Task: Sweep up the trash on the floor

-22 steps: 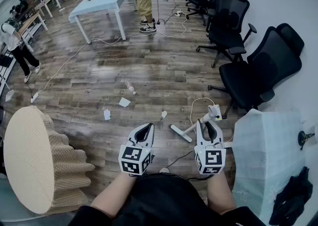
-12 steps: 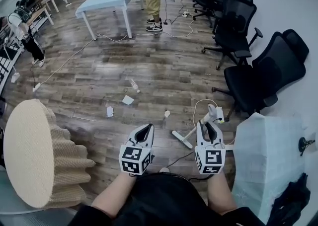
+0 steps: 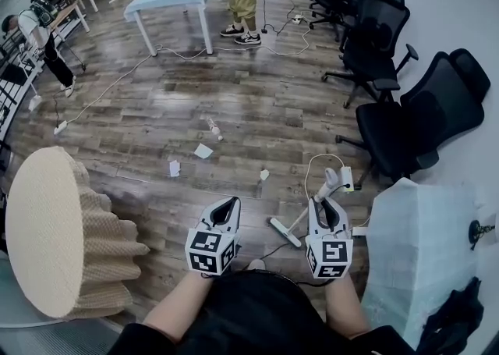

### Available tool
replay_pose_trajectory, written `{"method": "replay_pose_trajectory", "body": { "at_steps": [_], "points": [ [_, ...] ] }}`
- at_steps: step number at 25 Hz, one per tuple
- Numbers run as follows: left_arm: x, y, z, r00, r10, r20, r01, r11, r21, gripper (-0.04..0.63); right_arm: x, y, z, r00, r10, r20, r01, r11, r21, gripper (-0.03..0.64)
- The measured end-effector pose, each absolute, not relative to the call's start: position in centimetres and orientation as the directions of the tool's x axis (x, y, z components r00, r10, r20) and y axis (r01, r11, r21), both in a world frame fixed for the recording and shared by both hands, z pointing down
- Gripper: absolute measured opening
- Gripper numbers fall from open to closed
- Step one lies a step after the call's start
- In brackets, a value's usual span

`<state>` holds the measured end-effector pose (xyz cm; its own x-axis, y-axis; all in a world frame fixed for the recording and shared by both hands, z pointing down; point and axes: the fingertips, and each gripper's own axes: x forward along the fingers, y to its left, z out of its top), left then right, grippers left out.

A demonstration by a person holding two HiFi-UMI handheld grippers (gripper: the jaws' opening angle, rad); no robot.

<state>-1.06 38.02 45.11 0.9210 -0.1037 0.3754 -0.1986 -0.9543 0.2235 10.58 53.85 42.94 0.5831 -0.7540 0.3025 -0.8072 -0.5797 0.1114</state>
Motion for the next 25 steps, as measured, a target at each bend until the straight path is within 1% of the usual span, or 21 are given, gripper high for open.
{"method": "replay_pose_trajectory", "body": {
  "at_steps": [5,10,16,21,25],
  "points": [
    [-1.7,37.9,46.2,0.91,-0.104,0.402,-0.208,-0.952,0.226,-0.003,10.3,53.6,44.2,0.566,-0.757,0.327,-0.818,-0.566,0.106,0.087],
    [-1.0,36.3,47.3,0.903,-0.099,0.417,-0.216,-0.946,0.242,-0.003,11.1,51.9,45.2,0.555,-0.756,0.348,-0.825,-0.554,0.11,0.087],
    [2.8,32.2,48.4,0.906,-0.054,0.419,-0.187,-0.941,0.283,-0.003,13.8,47.5,44.3,0.555,-0.756,0.348,-0.826,-0.552,0.119,0.087],
    [6.5,27.3,47.8,0.919,-0.005,0.394,-0.143,-0.936,0.322,-0.003,15.4,42.2,42.5,0.529,-0.781,0.332,-0.847,-0.513,0.142,0.087],
    [7.7,22.8,46.8,0.932,-0.002,0.362,-0.113,-0.952,0.284,-0.003,16.3,37.0,41.6,0.514,-0.786,0.345,-0.857,-0.487,0.168,0.087]
  ]
}}
